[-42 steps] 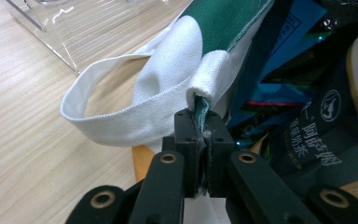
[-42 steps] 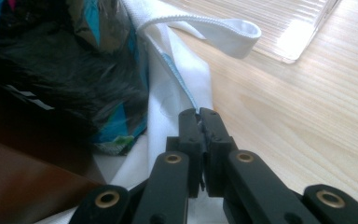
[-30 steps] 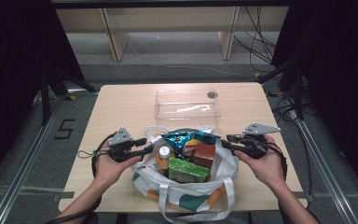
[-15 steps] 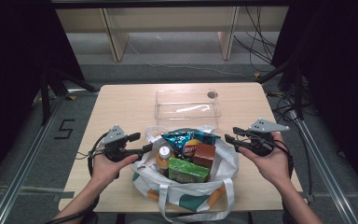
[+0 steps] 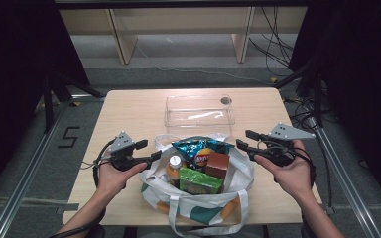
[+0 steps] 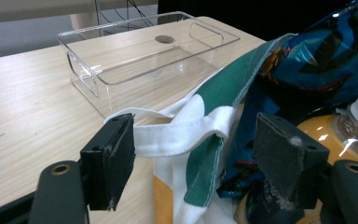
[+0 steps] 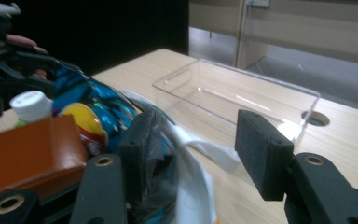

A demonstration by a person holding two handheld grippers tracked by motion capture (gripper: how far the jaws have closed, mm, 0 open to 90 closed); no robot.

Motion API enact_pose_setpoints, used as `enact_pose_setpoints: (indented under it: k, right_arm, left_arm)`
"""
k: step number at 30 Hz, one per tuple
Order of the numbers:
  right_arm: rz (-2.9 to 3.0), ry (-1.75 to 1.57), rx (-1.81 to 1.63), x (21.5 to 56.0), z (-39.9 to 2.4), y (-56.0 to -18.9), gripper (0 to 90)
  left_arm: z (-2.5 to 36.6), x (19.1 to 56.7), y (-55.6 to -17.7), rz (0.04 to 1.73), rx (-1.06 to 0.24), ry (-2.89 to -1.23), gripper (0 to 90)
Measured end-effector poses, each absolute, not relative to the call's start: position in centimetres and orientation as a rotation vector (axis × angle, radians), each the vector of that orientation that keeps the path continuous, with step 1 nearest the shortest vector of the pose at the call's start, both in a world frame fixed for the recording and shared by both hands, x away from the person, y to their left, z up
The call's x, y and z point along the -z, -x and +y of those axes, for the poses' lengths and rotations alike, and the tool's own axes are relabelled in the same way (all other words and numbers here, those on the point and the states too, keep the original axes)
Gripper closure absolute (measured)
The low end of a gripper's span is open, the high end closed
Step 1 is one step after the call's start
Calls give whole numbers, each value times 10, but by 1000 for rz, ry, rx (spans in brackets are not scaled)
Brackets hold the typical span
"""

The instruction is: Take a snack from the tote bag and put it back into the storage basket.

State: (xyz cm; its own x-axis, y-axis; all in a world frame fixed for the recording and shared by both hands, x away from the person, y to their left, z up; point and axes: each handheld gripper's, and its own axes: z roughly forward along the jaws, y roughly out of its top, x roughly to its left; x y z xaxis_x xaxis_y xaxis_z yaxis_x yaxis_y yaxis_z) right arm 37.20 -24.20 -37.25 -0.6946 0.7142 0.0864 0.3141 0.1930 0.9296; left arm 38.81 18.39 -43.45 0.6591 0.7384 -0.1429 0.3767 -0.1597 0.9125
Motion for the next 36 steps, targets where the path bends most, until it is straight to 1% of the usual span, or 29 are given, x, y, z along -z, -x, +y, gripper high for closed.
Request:
enact_pose_setpoints:
  k: [6, 11, 21, 33, 36]
  right_arm:
    - [2116, -879, -1527, 363, -235, -368, 489]
    - [2172, -864, -1508, 364, -225, -369, 498]
    - [2224, -855, -1521, 370, -209, -379, 557]
    - [2314, -919, -1488, 386, -202, -393, 588]
    - [2303, -881, -1509, 389, -203, -397, 634]
  left_arm:
    - [186, 434, -390, 907, -409, -1767, 289]
    - [187, 433, -390, 913, -409, -1761, 297]
    - [186, 434, -390, 902, -417, -1766, 287]
    - [187, 437, -393, 914, -410, -1769, 285]
    - [187, 437, -392, 915, -408, -1768, 285]
